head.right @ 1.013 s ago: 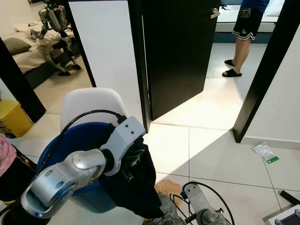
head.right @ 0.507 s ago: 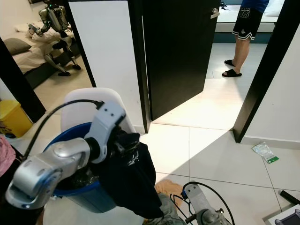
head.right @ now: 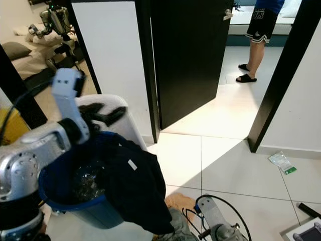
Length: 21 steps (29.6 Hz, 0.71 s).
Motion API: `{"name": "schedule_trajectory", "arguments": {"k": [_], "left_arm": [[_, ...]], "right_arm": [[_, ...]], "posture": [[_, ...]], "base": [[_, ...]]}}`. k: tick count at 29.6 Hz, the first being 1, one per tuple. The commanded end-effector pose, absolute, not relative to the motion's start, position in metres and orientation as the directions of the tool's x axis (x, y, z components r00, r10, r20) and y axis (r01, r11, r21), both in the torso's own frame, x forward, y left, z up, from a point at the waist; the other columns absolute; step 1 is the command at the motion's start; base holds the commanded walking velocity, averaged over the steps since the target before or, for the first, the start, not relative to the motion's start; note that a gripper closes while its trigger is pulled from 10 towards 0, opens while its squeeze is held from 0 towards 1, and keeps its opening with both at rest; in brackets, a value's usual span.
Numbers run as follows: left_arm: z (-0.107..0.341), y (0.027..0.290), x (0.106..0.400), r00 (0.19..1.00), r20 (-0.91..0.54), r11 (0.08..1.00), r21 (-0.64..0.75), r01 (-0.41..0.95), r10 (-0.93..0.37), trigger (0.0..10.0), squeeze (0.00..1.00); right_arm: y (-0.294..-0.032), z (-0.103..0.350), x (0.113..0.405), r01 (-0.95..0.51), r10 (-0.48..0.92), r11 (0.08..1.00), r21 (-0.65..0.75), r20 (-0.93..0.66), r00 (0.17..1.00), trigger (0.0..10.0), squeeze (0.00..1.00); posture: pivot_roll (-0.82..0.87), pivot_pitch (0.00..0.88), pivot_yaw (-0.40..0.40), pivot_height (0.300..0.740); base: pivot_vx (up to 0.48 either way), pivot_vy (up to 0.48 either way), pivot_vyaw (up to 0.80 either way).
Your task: Hang hanger
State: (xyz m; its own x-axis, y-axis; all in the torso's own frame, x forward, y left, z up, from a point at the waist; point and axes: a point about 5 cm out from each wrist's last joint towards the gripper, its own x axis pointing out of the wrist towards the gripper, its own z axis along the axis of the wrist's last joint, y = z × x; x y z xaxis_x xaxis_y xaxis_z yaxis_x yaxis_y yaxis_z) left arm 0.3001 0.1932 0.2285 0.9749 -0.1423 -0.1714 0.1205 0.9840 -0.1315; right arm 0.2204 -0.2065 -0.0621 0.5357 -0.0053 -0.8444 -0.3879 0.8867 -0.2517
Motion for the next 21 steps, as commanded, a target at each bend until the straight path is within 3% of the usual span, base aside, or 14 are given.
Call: {"name": "schedule_trajectory", "arguments": {"k": [1, 4, 7, 10, 21], "left_arm": [[0.198, 0.22, 0.302, 0.956, -0.29, 0.996, -0.074, -0.058, 0.034, 10.0, 0.0], [0.198, 0.22, 0.302, 0.956, -0.29, 0.996, -0.074, -0.058, 0.034, 10.0, 0.0], [0.154, 0.229, 0.302, 0.899, -0.43, 0.979, -0.136, -0.154, 0.082, 10.0, 0.0], [0.138, 0.229, 0.302, 0.872, -0.482, 0.963, -0.185, -0.198, 0.086, 10.0, 0.0], [0.113, 0.224, 0.311, 0.865, -0.501, 0.922, -0.327, -0.207, 0.016, 10.0, 0.0]], "right_arm": [[-0.205, -0.063, 0.219, -0.407, 0.002, 0.879, -0.249, -0.852, 0.524, 10.0, 0.0], [-0.205, -0.063, 0.219, -0.407, 0.002, 0.879, -0.249, -0.852, 0.524, 10.0, 0.0], [-0.204, -0.064, 0.218, -0.407, 0.003, 0.879, -0.247, -0.852, 0.523, 10.0, 0.0], [-0.204, -0.064, 0.218, -0.406, 0.002, 0.88, -0.247, -0.852, 0.523, 10.0, 0.0], [-0.205, -0.064, 0.217, -0.407, 0.004, 0.88, -0.245, -0.853, 0.521, 10.0, 0.0]], "posture": [[0.0, 0.017, 0.024, 0.74], [0.0, 0.017, 0.024, 0.74], [-0.01, 0.02, 0.03, 0.74], [-0.01, 0.024, 0.032, 0.74], [-0.01, 0.032, 0.028, 0.74]], "base": [[0.0, 0.0, 0.0], [0.0, 0.0, 0.0], [0.0, 0.0, 0.0], [0.0, 0.0, 0.0], [0.0, 0.0, 0.0]]}}
